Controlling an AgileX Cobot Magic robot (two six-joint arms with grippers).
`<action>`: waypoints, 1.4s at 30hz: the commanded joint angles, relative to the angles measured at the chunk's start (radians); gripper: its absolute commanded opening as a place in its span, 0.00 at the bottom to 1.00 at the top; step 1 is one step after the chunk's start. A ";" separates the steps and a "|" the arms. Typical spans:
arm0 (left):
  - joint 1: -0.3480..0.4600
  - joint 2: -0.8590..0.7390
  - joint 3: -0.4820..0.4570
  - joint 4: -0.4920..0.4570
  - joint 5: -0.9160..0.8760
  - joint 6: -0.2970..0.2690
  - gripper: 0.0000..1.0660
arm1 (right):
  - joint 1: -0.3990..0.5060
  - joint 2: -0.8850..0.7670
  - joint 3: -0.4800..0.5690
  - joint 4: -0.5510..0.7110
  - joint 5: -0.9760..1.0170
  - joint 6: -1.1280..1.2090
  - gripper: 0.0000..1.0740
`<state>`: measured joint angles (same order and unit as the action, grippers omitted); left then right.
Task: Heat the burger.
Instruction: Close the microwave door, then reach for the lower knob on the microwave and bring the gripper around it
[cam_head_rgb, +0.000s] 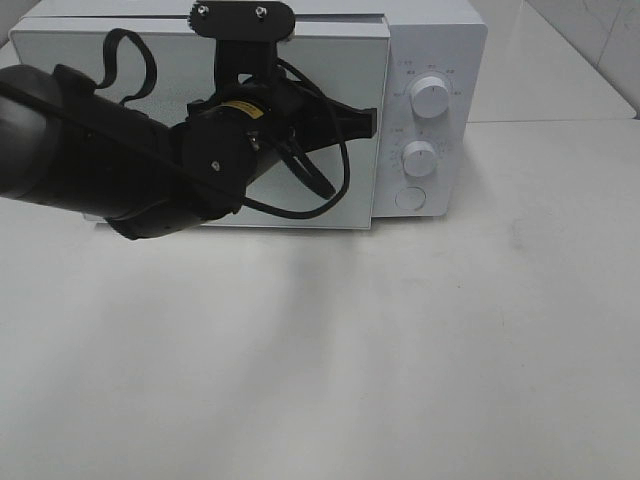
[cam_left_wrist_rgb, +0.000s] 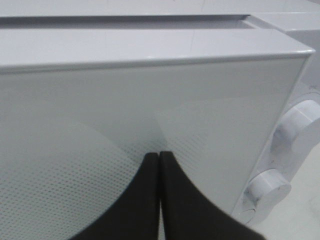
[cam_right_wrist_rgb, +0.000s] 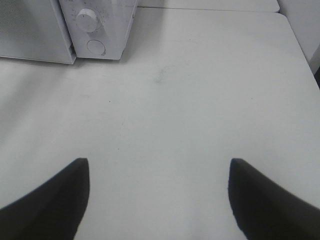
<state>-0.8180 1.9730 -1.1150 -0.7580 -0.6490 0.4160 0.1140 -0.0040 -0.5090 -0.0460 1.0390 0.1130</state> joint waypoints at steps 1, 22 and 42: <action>0.011 0.016 -0.034 -0.032 -0.030 0.014 0.00 | -0.006 -0.026 0.001 0.004 -0.001 -0.009 0.69; 0.042 0.048 -0.139 -0.069 0.095 0.136 0.00 | -0.006 -0.026 0.001 0.003 -0.001 -0.009 0.69; -0.053 -0.156 0.036 -0.265 0.523 0.380 0.00 | -0.006 -0.026 0.001 0.003 -0.001 -0.009 0.69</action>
<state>-0.8820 1.8450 -1.0930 -1.0170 -0.1960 0.7930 0.1140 -0.0040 -0.5090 -0.0460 1.0390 0.1130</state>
